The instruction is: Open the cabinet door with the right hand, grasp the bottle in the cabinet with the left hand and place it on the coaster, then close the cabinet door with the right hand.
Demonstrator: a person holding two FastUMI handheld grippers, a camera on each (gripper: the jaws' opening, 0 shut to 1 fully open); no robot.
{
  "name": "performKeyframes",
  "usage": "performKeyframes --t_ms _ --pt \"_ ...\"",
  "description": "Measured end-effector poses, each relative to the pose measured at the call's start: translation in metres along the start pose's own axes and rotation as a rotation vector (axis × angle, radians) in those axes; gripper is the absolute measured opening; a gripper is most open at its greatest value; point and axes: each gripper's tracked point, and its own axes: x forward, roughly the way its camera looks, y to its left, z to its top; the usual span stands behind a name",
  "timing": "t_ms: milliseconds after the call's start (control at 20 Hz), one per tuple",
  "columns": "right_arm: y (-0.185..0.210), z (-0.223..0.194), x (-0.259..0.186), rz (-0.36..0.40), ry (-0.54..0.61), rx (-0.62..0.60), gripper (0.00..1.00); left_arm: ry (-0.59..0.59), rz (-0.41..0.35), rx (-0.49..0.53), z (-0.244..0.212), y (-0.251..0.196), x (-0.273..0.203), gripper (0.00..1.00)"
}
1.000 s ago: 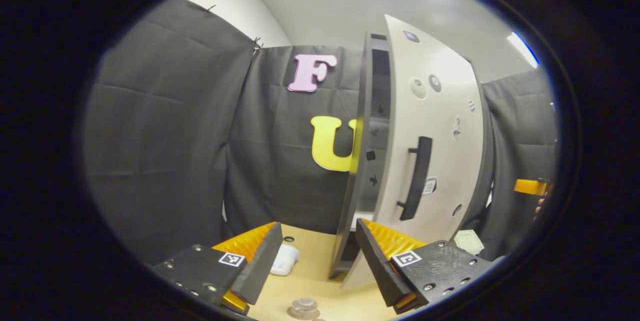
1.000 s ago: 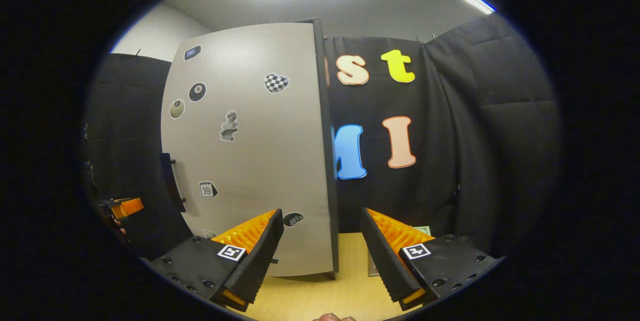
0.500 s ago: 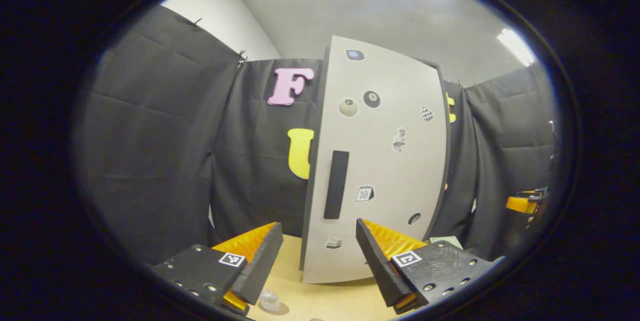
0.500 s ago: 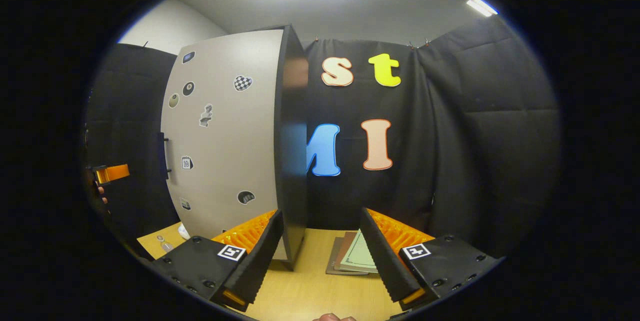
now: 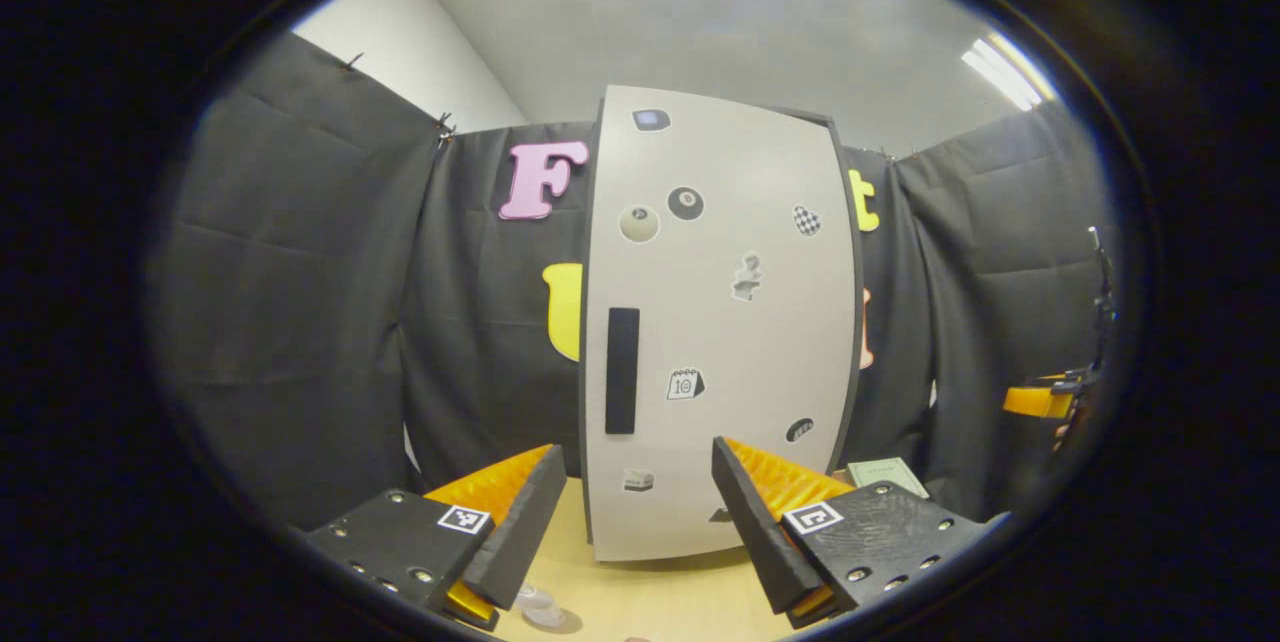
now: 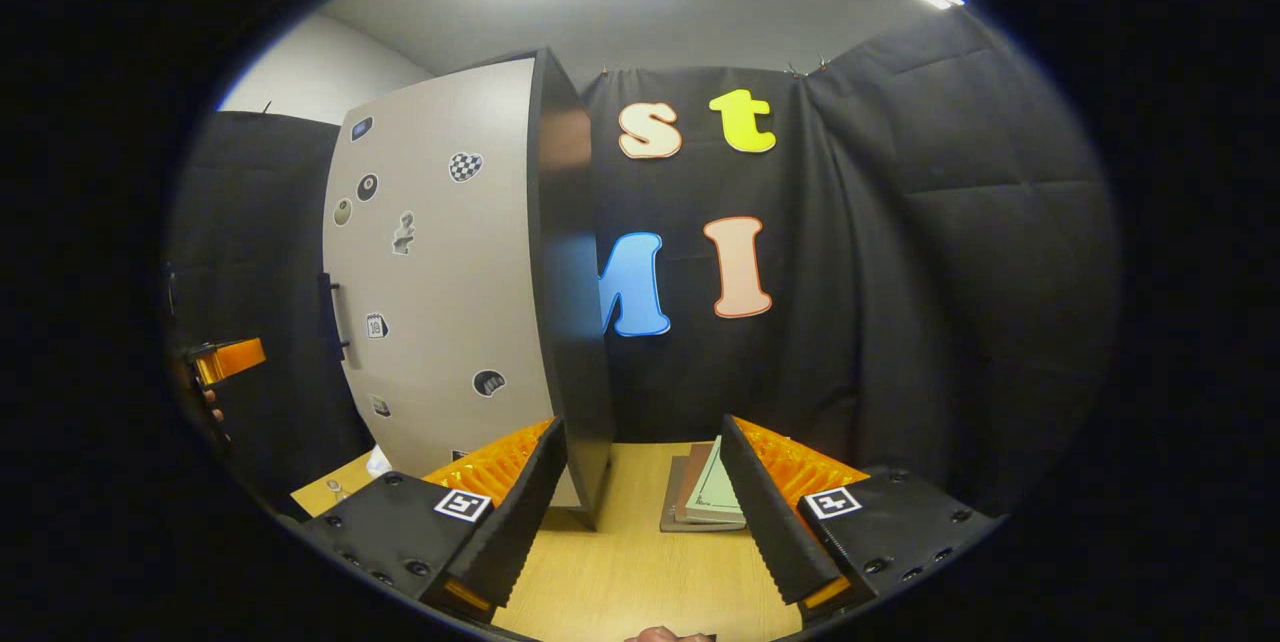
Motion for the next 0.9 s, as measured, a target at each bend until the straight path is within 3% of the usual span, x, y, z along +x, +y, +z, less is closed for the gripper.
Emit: performKeyframes --t_ms 450,900 --pt "0.030 -0.015 0.003 -0.026 0.051 0.008 0.98 0.016 -0.056 0.059 -0.021 0.010 0.003 0.89" --pt "0.054 -0.022 0.004 -0.044 0.083 -0.045 0.98 0.016 -0.081 0.035 -0.038 0.032 0.010 0.89"
